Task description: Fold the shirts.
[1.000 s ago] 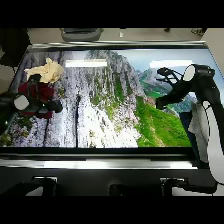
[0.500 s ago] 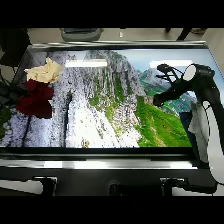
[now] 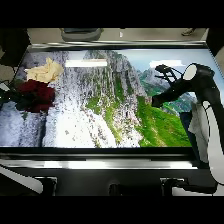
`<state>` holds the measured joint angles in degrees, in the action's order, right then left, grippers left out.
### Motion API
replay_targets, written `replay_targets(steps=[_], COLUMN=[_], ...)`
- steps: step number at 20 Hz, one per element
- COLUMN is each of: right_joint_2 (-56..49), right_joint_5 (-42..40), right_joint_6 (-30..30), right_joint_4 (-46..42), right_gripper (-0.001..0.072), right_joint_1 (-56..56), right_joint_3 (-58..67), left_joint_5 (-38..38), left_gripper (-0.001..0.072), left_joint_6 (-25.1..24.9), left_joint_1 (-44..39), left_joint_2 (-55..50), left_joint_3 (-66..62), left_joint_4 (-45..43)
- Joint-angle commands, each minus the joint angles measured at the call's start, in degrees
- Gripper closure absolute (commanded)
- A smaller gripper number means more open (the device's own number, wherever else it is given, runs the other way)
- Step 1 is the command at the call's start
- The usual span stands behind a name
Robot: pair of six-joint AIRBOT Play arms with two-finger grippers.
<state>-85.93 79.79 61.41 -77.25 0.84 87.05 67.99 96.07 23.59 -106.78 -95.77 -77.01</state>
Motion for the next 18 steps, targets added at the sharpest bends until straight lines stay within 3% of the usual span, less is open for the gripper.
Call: replay_targets(steps=[1,6,10,14,18], right_joint_2=[1.03,9.94,18.84,25.73,29.75], right_joint_5=[0.85,-0.17,4.55,13.53,22.53], right_joint_6=[-3.19,-3.3,-3.17,-3.13,-1.07], right_joint_4=[-0.07,-4.31,-4.94,-4.92,-5.09], right_gripper=[0.0034,0.0034,0.0034,0.0034,0.0034], right_joint_1=[0.07,0.07,0.07,0.07,0.07], right_joint_3=[0.02,0.02,0.02,0.02,0.02], left_joint_5=[-1.62,-2.69,8.5,11.98,11.52], left_gripper=[0.0677,0.0677,0.0677,0.0678,0.0678], left_joint_6=[-5.62,-6.6,-8.28,-8.04,-8.04], left_joint_1=[-0.76,-8.5,-21.86,-38.47,-53.16], left_joint_2=[4.57,27.02,40.48,44.59,39.12], left_joint_3=[-2.89,-4.85,-4.74,-2.64,2.47], left_joint_4=[3.58,3.58,3.56,3.56,3.56])
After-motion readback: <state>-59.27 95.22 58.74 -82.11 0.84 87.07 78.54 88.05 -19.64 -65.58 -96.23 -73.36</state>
